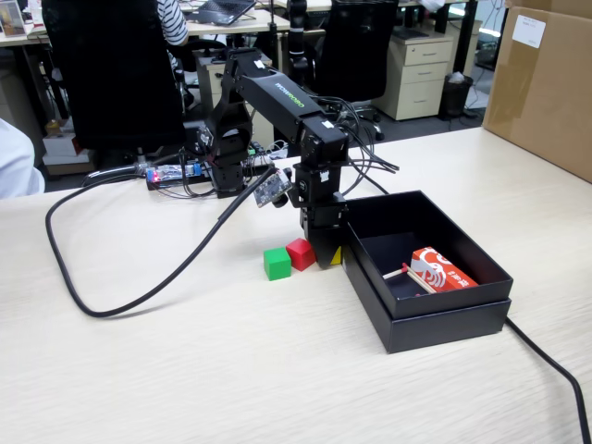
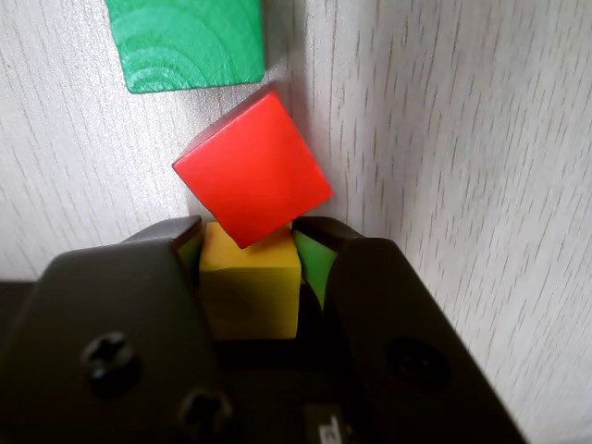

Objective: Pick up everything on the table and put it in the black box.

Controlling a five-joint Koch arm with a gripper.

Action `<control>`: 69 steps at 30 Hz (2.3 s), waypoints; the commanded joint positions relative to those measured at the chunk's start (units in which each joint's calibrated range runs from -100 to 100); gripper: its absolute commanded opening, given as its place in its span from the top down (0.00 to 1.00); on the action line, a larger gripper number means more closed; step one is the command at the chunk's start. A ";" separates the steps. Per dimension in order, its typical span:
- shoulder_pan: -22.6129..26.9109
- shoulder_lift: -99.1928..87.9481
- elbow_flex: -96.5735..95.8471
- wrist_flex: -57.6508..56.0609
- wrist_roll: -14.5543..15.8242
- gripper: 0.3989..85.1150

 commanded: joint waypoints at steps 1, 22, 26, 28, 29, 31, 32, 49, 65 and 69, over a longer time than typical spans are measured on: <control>-0.98 -11.25 2.98 0.47 -0.10 0.99; 6.94 -7.92 30.36 -4.20 -0.88 0.99; 7.33 6.19 34.25 -4.20 -0.78 0.99; 7.33 9.75 34.44 -4.11 -0.78 0.99; 7.33 11.58 34.53 -4.20 -0.78 0.99; 7.23 14.91 34.25 -4.20 -0.83 0.99; 7.18 15.94 34.07 -4.20 -0.78 0.99; 7.72 19.96 28.81 -4.20 -0.78 0.64; 2.59 -25.02 18.75 -4.54 -7.86 0.53; -0.39 -31.68 6.51 -4.54 -11.04 0.50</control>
